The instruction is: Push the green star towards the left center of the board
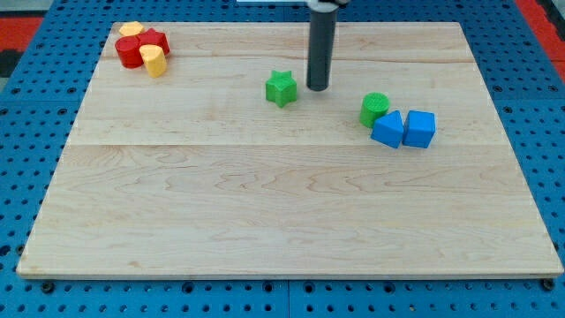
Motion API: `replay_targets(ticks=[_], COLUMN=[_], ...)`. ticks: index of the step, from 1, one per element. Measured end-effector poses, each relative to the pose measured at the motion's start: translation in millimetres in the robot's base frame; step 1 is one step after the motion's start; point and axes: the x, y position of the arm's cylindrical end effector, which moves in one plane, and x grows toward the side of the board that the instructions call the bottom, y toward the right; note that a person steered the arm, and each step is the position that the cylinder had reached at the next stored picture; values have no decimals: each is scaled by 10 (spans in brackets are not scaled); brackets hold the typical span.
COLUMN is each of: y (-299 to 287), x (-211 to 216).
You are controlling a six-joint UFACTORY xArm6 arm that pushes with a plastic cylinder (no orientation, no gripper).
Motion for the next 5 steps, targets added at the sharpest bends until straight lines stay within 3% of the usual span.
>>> replay_targets(ticks=[1, 2, 3, 4, 5], y=[-878, -1360, -1823, -1712, -1557], x=[-115, -620, -409, -294, -555])
